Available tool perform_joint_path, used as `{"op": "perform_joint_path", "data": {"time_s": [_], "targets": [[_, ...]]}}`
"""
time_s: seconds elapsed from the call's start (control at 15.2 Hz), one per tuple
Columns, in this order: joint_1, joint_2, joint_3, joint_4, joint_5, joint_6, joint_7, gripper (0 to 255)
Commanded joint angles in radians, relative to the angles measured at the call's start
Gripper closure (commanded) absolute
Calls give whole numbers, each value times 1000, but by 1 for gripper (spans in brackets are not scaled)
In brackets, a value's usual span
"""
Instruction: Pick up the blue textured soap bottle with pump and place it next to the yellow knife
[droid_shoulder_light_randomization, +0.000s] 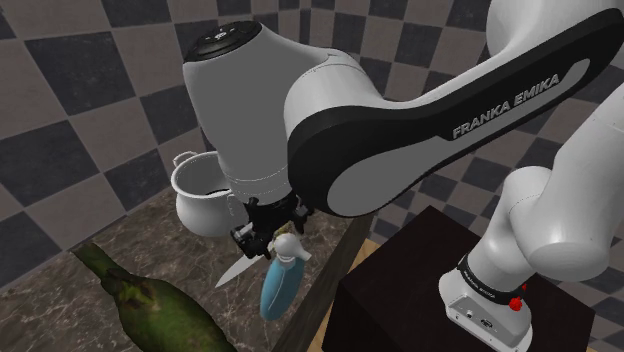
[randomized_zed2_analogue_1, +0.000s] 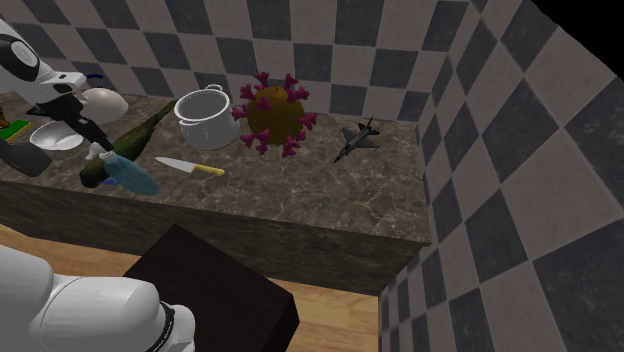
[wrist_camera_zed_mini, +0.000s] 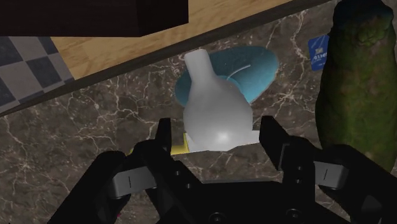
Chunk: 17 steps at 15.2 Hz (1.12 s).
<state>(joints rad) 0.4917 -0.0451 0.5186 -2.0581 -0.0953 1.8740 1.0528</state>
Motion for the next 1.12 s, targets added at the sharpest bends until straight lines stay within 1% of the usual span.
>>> {"op": "perform_joint_path", "data": {"time_s": [0.0, 0.26, 0.53, 1.06], "targets": [[0, 0, 0, 0, 0, 0, 0, 0], [0, 0, 0, 0, 0, 0, 0, 0], [5, -5, 5, 122, 7, -127, -4, 0], [5, -5, 5, 122, 7, -127, -4, 0]]}}
